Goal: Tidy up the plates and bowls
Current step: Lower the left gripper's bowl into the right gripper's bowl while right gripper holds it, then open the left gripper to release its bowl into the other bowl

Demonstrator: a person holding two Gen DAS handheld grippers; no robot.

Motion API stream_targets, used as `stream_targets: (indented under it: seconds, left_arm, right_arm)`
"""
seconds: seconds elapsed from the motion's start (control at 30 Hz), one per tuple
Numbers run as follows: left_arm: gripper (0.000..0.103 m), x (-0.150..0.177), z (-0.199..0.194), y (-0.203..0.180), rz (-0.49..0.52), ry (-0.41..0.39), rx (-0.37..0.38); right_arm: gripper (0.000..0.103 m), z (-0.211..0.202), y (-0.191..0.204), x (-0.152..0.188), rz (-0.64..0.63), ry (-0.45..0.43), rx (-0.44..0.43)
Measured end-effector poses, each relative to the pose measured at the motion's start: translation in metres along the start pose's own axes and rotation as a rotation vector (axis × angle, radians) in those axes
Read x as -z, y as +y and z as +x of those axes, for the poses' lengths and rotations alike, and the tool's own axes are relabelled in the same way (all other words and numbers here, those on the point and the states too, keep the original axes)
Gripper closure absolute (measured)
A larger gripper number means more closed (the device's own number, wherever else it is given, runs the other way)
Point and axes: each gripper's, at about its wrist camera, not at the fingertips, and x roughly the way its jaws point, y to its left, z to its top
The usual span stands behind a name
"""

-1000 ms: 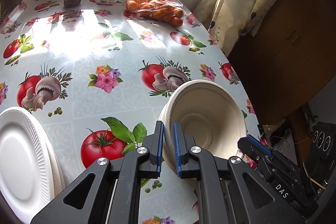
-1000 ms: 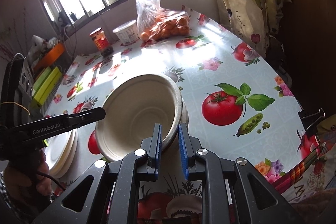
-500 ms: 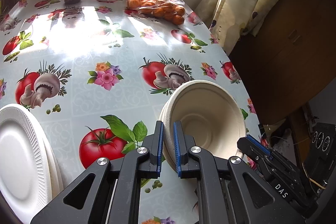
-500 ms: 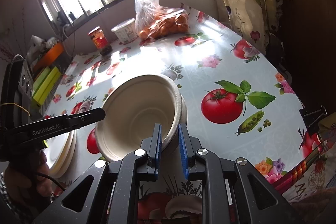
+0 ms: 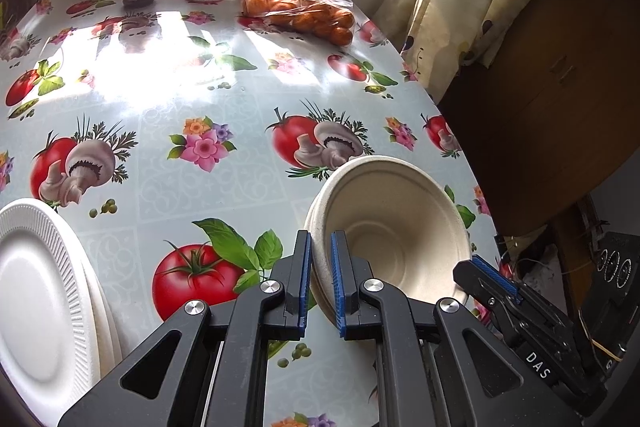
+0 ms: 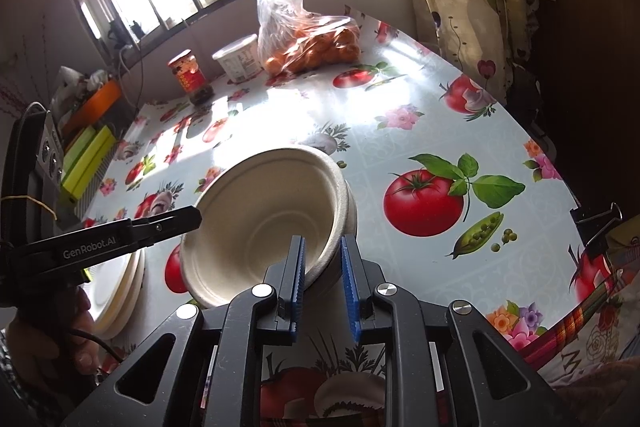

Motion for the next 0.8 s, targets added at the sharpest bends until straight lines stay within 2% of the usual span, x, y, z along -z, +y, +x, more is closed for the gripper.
stream_targets:
  seconds: [0.47,0.63,0.8]
  left_arm:
    - [0.092,0.0006,0.0004,-0.0005,0.004,-0.002,-0.002]
    - [0.081,0.0017,0.0012,0.0002,0.001,-0.003,-0.004]
    - [0.081,0.0023,0.001,0.0014,-0.003,-0.001,-0.004]
  right_arm:
    - [0.078,0.0001,0.001,0.0003,-0.002,0.0,0.003]
    - [0.076,0.0002,0.0014,0.0002,-0.002,0.0,0.003]
    - [0.073,0.0004,0.0013,0.0004,-0.003,0.001,0.005]
